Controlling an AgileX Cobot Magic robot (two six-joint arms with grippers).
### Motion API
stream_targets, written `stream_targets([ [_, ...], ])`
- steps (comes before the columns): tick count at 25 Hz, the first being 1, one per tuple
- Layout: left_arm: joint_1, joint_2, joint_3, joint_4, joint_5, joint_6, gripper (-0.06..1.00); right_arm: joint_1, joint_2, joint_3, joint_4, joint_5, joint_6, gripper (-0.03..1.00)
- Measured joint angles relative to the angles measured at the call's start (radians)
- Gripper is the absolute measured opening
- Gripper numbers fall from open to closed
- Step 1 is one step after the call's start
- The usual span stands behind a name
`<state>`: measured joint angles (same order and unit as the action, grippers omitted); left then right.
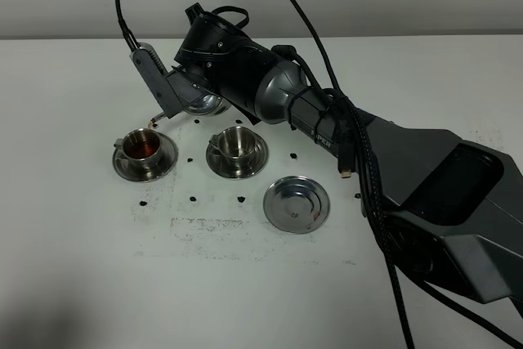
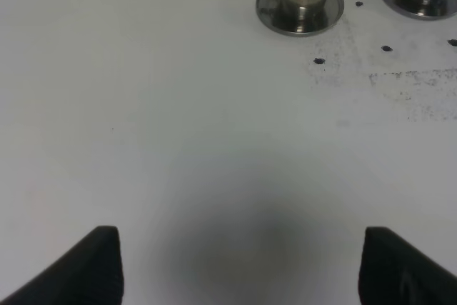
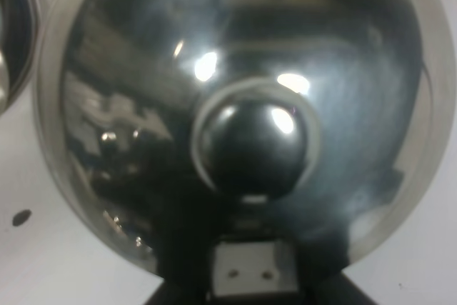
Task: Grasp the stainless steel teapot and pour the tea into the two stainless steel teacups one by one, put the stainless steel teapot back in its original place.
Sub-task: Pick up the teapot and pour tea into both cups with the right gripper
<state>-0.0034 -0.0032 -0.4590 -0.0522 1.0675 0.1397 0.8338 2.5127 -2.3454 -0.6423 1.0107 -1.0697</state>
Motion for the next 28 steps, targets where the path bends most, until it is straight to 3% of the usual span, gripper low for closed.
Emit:
stream_targets([
  [28,0.0,0.0,0.0,0.0,0.0,0.001,0.66,0.011,0.0,0.0,-0.001,0.009,0.001,0.17],
])
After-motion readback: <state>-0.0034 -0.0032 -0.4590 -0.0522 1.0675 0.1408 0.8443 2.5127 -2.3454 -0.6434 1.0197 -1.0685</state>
